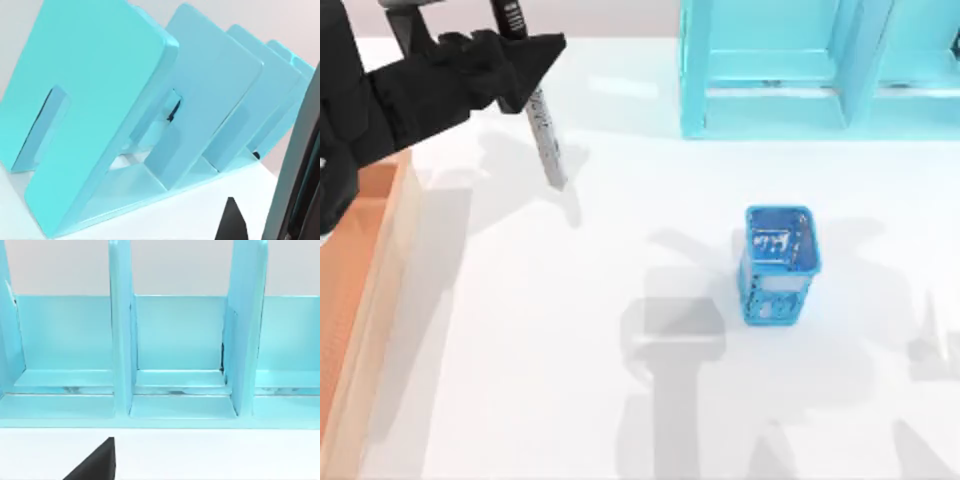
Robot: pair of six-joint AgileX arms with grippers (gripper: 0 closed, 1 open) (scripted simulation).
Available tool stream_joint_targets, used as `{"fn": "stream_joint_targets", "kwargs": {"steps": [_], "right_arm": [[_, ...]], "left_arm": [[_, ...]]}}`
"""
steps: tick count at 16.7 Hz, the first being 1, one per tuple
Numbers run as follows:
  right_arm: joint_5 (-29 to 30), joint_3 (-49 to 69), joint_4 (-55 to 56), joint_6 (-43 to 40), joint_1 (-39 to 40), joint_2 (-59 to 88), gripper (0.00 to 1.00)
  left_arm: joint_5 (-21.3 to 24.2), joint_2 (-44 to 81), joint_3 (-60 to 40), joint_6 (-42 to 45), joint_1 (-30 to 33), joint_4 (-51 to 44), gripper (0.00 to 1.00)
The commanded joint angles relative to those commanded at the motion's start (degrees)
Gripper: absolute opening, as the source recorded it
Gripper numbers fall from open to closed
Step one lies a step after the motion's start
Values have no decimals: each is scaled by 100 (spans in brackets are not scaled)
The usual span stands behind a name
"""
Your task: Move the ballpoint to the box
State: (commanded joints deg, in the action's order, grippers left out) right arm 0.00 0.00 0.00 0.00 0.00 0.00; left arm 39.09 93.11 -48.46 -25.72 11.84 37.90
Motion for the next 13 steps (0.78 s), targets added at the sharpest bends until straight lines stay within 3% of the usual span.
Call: {"fn": "stream_joint_targets", "kwargs": {"steps": [9, 13], "right_arm": [[0, 0, 0, 0, 0, 0, 100], [0, 0, 0, 0, 0, 0, 100]], "left_arm": [[5136, 869, -362, 892, -3258, 1100, 0], [6915, 1035, -420, 1277, -4519, 1458, 0]]}}
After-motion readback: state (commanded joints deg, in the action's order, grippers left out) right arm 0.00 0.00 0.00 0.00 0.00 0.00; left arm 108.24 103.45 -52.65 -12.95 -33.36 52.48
